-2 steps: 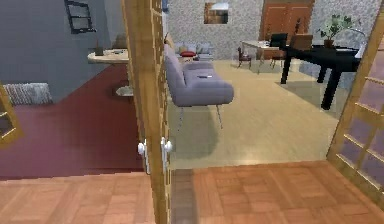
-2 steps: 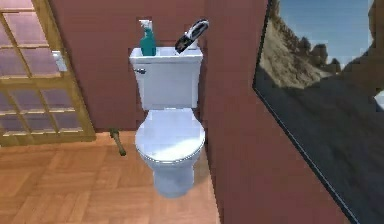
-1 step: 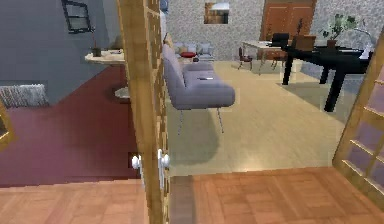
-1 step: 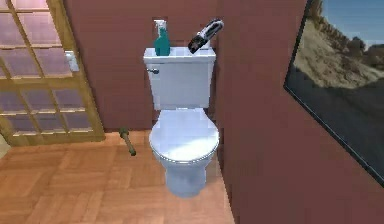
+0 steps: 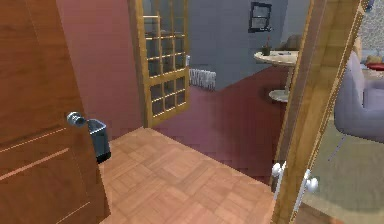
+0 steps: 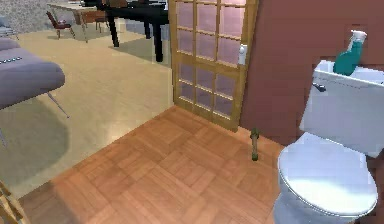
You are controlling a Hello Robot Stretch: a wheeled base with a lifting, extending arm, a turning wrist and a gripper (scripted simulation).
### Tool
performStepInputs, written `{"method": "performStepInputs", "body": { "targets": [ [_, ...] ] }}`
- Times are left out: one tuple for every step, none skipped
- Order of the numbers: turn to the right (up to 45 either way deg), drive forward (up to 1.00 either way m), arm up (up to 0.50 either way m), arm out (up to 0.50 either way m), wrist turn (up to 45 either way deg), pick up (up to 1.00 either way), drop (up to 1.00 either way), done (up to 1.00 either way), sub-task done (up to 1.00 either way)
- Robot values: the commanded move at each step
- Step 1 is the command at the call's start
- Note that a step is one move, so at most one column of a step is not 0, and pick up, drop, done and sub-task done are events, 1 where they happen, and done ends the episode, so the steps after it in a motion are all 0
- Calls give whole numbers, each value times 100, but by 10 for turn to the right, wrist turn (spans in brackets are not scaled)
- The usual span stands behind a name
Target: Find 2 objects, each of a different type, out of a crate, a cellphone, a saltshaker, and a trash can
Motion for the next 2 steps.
{"method": "performStepInputs", "body": {
  "targets": [
    [-120, 0, 0, 0, 0, 0, 0, 0, 0],
    [0, 100, 0, 0, 0, 0, 0, 0, 0]
  ]
}}
